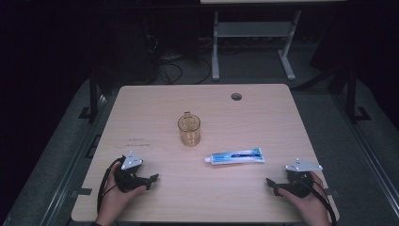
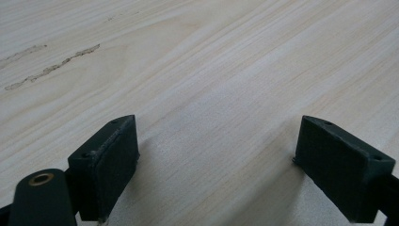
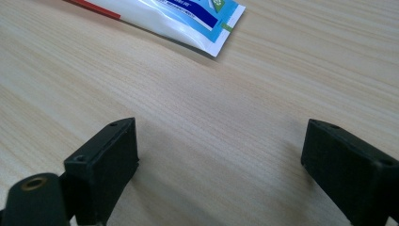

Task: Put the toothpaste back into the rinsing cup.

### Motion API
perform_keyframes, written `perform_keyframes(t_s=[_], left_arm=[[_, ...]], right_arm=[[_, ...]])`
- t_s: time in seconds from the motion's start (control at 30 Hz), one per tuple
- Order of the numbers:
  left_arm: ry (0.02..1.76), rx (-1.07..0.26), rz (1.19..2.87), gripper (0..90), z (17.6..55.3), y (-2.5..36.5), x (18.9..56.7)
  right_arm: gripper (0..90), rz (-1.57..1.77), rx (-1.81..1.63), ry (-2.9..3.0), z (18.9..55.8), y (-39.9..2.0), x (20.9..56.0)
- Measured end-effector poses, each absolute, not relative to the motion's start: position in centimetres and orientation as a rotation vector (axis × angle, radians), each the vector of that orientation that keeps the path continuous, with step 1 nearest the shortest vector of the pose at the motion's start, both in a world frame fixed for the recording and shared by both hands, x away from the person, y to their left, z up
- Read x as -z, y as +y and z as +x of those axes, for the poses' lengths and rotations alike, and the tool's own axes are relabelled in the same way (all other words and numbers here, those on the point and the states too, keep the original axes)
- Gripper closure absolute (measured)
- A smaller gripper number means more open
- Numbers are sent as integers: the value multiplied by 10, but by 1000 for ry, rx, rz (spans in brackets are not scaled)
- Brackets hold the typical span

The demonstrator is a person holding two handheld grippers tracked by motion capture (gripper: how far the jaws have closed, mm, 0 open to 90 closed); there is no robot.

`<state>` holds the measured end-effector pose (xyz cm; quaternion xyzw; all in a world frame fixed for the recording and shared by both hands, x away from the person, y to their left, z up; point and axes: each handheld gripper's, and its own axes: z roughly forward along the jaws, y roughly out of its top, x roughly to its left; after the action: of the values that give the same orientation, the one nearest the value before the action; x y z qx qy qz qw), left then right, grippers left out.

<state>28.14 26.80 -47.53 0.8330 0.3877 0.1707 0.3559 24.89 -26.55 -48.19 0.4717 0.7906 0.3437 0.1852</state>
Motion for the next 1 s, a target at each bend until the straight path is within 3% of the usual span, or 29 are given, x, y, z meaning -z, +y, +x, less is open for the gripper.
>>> perform_keyframes(t_s=[0.63, 0.83, 1.0], left_arm=[[1001, -440, 2144, 142, 281, 268, 475], [990, -401, 2129, 388, 283, 270, 471], [941, -340, 2150, 667, 285, 263, 466]], right_arm=[[160, 1344, -1013, 2216, 250, -270, 481], [155, 1323, -978, 2218, 249, -267, 482], [153, 1324, -978, 2218, 250, -267, 482]])
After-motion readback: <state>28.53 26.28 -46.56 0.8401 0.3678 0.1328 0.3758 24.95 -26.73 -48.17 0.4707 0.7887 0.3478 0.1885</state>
